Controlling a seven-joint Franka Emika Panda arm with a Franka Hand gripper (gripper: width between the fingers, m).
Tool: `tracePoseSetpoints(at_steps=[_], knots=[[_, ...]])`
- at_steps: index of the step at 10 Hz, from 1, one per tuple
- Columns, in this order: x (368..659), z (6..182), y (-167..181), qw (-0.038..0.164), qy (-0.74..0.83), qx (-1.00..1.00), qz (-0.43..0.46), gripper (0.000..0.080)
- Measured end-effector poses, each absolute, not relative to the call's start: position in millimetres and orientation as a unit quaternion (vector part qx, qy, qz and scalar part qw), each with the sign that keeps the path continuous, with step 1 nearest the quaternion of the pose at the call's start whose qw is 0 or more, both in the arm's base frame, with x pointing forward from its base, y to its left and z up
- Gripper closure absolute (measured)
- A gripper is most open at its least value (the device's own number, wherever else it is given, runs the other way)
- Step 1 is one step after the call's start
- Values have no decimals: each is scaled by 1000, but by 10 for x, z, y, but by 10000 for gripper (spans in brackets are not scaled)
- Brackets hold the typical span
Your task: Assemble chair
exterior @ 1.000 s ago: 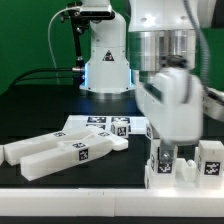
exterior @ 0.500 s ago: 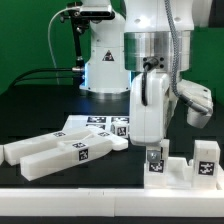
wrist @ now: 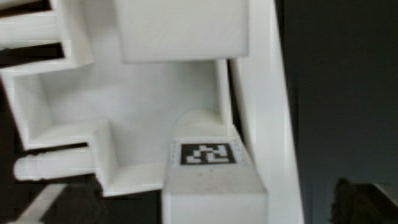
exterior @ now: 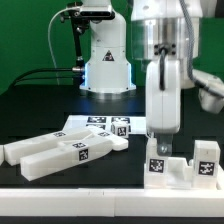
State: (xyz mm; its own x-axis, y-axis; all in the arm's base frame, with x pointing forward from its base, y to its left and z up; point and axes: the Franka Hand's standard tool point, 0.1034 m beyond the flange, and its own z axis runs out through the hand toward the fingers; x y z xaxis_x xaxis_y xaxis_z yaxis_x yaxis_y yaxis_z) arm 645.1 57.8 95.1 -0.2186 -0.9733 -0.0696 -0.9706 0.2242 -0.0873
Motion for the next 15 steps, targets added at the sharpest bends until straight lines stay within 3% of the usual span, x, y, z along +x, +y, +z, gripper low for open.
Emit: tracePoseSetpoints(at_steps=[5,7,10,13,15], knots=[[6443,923,593,54,761,-646,-14,151],[6371,963,597,62,649,-757,-40,151],[6199,985,589,54,531,-843,-67,151],[6199,954,557,42,414,-906,-75,151],[6074,909,543,24,224,-966,-123,151]])
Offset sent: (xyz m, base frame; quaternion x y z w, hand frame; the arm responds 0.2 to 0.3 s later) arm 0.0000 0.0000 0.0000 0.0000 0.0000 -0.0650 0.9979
